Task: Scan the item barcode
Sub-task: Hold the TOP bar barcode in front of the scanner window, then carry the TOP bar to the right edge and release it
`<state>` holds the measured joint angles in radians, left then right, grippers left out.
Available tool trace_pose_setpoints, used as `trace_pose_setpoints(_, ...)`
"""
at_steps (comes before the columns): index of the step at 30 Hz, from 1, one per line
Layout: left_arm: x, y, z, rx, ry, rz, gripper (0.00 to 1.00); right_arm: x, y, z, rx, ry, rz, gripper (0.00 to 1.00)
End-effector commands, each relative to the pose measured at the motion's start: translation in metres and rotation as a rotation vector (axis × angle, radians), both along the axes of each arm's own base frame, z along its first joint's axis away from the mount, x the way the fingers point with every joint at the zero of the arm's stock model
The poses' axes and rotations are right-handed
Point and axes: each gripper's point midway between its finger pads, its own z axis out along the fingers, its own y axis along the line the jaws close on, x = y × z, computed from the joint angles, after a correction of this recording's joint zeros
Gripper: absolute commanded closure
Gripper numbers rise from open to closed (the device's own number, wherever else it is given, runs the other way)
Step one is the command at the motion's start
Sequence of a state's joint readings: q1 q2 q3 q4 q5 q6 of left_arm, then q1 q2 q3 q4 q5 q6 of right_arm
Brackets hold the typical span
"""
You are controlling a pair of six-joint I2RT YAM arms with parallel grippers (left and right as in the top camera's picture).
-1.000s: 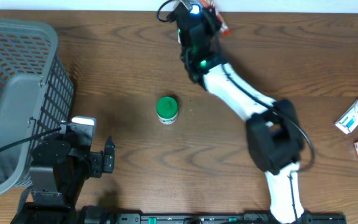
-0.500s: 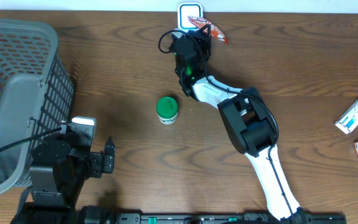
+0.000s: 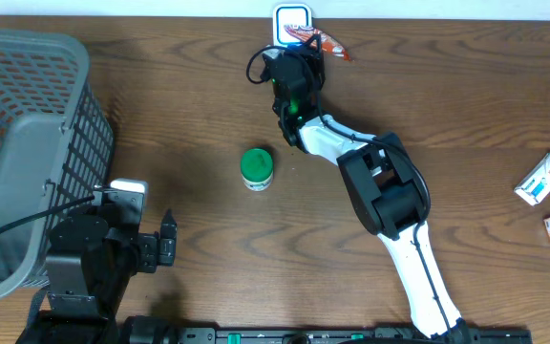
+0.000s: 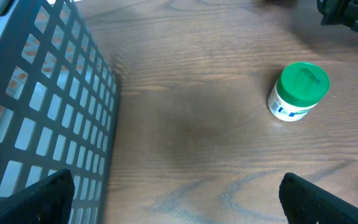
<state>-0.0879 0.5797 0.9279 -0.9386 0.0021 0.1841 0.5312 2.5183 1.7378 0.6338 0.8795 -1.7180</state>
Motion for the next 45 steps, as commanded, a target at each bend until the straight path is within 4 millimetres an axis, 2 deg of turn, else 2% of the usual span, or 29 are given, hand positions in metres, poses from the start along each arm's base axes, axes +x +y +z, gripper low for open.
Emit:
trace_pose_setpoints(1, -0.001, -0.001, 0.005, 0.003, -0.016, -0.013, 0.0, 0.004, -0.008, 0.001, -0.002, -0.003, -0.015, 0.99)
trace_pose_setpoints(6, -0.001, -0.001, 0.005, 0.003, -0.016, -0.013, 0.01, -0.001, -0.029, 0.024, 0.015, -0.046, -0.123, 0.99)
trace_pose_setpoints(12, -0.001, -0.001, 0.005, 0.003, -0.016, -0.013, 0.01, -0.015, -0.078, 0.091, 0.153, -0.193, -0.321, 0.99)
trace_pose_setpoints(15, -0.001, -0.001, 0.005, 0.003, -0.016, -0.013, 0.01, -0.026, -0.112, 0.119, 0.198, -0.218, -0.428, 0.99)
trace_pose_setpoints(18, -0.001, -0.001, 0.005, 0.002, -0.017, -0.013, 0.01, -0.039, -0.15, 0.128, 0.202, -0.197, -0.547, 0.99)
trace_pose_setpoints(21, -0.001, -0.001, 0.005, 0.003, -0.016, -0.013, 0.01, -0.06, -0.197, 0.121, 0.186, -0.142, -0.685, 0.99)
trace_pose_setpoints(24, -0.001, -0.001, 0.005, 0.002, -0.017, -0.013, 0.01, -0.084, -0.24, 0.103, 0.161, -0.052, -0.793, 0.99)
trace_pose_setpoints(27, -0.001, -0.001, 0.005, 0.002, -0.017, -0.013, 0.01, -0.115, -0.277, 0.069, 0.186, 0.102, -0.877, 0.99)
trace_pose_setpoints(31, -0.001, -0.001, 0.005, 0.003, -0.016, -0.013, 0.01, -0.159, -0.308, 0.014, 0.397, 0.348, -0.989, 0.99)
trace_pose_setpoints(33, -0.001, -0.001, 0.005, 0.003, -0.016, -0.013, 0.01, -0.174, -0.331, 0.002, 0.529, 0.338, -1.089, 0.99)
trace_pose_setpoints(36, -0.001, -0.001, 0.005, 0.002, -0.017, -0.013, 0.01, -0.2, -0.379, -0.004, 0.65, 0.241, -1.273, 0.99)
trace_pose_setpoints(39, -0.001, -0.001, 0.005, 0.003, -0.016, -0.013, 0.01, -0.235, -0.42, -0.013, 0.759, 0.221, -1.442, 0.99)
trace_pose_setpoints(42, -0.001, -0.001, 0.005, 0.002, -0.017, -0.013, 0.01, -0.273, -0.463, -0.02, 0.885, 0.125, -1.63, 0.99)
trace_pose_setpoints(45, -0.001, -0.001, 0.005, 0.003, -0.016, -0.013, 0.01, -0.307, -0.491, -0.032, 1.049, 0.062, -1.783, 0.96)
